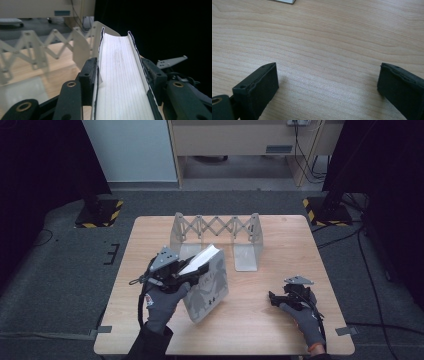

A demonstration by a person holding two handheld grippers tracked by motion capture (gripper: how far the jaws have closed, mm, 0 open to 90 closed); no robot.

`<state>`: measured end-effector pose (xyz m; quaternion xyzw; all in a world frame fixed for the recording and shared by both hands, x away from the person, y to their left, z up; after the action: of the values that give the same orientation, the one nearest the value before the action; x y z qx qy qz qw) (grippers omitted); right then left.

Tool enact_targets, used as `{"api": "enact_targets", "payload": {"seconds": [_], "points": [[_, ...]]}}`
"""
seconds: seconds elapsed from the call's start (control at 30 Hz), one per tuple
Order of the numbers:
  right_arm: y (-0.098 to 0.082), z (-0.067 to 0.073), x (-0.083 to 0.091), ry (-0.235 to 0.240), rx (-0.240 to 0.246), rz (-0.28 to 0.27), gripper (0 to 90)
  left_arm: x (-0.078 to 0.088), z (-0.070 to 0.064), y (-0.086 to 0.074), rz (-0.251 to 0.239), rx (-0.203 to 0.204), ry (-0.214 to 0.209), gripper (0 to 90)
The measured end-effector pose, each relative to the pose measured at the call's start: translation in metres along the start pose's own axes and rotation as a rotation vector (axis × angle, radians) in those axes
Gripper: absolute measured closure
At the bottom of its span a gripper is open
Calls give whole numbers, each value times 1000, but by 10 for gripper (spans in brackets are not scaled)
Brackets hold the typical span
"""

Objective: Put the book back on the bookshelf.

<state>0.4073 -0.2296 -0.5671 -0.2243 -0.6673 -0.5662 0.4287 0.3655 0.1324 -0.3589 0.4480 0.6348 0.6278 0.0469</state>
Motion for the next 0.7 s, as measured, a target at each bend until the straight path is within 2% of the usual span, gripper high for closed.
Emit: {"api": "enact_targets", "payload": {"seconds": [0.2,0.3,0.4,0.57,0.7], "points": [[0,0,0,0,1,0,38,16,31,10,-5,37,80,515],[-1,0,0,0,2,-1,38,16,43,16,2,60,111,515],[-1,0,0,-1,3,-1,38,15,53,21,6,65,150,515],[-1,0,0,-3,1,0,37,12,69,30,-8,110,158,516],[-1,0,0,-2,2,0,38,6,75,38,-20,110,185,516]]}}
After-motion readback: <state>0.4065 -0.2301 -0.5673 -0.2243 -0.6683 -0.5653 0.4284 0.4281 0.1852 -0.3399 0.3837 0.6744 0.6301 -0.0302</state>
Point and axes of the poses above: each handheld gripper's, and its own axes: x roughly backward along the jaws, y roughly out of its top, z roughly to its left, the point moved 4 cm from there along -x, roughly forward along the jaws, and after that the axes turned 11 degrees about z, right-handed, at the moved point
